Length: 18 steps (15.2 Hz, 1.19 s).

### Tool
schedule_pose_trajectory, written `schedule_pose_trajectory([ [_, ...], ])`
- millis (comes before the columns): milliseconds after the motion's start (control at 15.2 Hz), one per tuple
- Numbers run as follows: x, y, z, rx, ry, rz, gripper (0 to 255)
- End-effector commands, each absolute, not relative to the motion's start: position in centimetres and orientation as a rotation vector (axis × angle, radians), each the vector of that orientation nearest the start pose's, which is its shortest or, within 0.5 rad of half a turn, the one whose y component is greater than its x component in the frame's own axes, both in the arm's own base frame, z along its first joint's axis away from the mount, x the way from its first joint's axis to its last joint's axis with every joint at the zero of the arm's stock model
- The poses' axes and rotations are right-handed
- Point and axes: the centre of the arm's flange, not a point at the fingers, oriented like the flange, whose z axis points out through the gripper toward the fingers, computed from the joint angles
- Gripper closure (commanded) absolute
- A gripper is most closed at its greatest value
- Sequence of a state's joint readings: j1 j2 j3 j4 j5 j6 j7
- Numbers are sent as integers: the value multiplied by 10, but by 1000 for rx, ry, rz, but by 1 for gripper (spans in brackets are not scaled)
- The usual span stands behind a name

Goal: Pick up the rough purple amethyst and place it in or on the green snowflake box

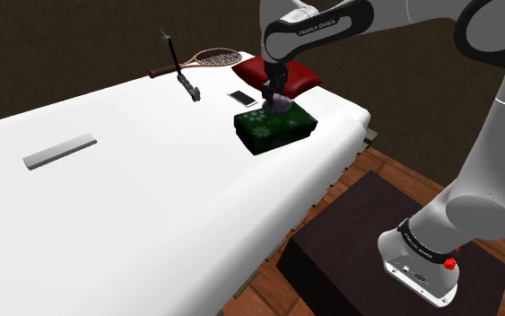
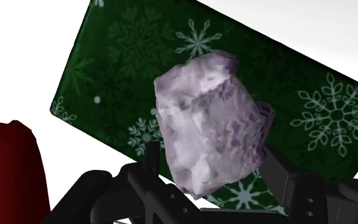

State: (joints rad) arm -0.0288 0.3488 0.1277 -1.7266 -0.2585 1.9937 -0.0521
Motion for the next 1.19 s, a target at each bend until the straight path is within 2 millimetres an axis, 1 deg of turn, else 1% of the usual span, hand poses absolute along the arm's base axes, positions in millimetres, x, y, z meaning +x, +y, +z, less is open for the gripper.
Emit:
schedule_pose_trajectory([
  [0, 640, 41, 378, -3301, -433, 120, 0],
  [330, 640, 41, 378, -3301, -433, 120, 0],
  [528, 642, 49, 416, -3301, -433, 120, 0],
  [594, 643, 51, 426, -3301, -433, 120, 0],
  [1122, 643, 51, 426, -3301, -433, 120, 0],
])
